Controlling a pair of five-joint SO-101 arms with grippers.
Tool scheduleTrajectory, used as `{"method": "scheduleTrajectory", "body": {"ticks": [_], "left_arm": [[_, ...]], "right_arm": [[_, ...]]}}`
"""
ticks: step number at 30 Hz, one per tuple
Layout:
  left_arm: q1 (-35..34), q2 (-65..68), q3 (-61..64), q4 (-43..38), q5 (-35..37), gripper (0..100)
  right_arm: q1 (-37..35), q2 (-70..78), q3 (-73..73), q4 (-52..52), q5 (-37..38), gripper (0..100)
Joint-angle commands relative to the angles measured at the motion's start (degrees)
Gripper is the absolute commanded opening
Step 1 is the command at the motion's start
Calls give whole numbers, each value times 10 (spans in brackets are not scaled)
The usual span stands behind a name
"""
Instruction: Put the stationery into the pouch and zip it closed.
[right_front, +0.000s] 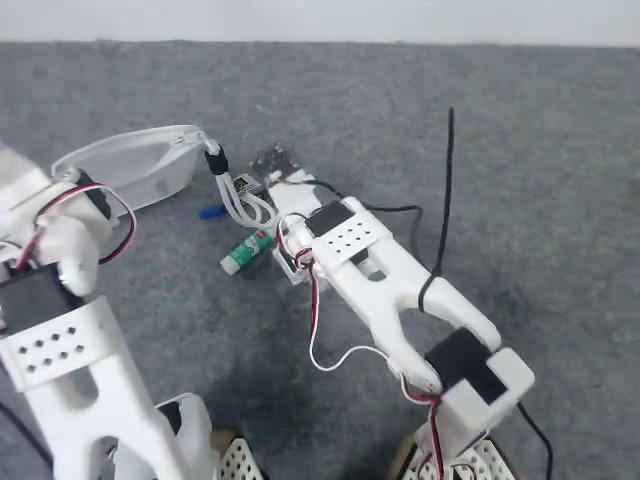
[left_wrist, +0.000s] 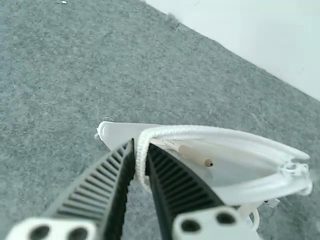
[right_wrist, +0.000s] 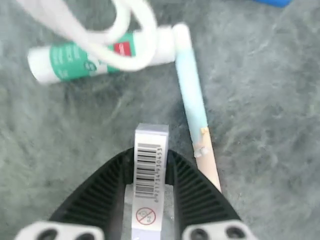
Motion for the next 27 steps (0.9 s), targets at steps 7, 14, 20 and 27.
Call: {"method": "scheduleTrajectory", "body": {"ticks": [7,14,20,27], "left_arm": [[-4,-5,0,-25,7,10],[-4,-5,0,-24,7,10],[-4,-5,0,-24,7,10],[-4,-5,0,-24,7,10]], "right_arm": [[-25,-133,-17,54,-40,6],[-38,-227,12,57,-44,6],[-37,-316,114,-59,-45,6],[-36,-426,229,-183,-130,6]]}}
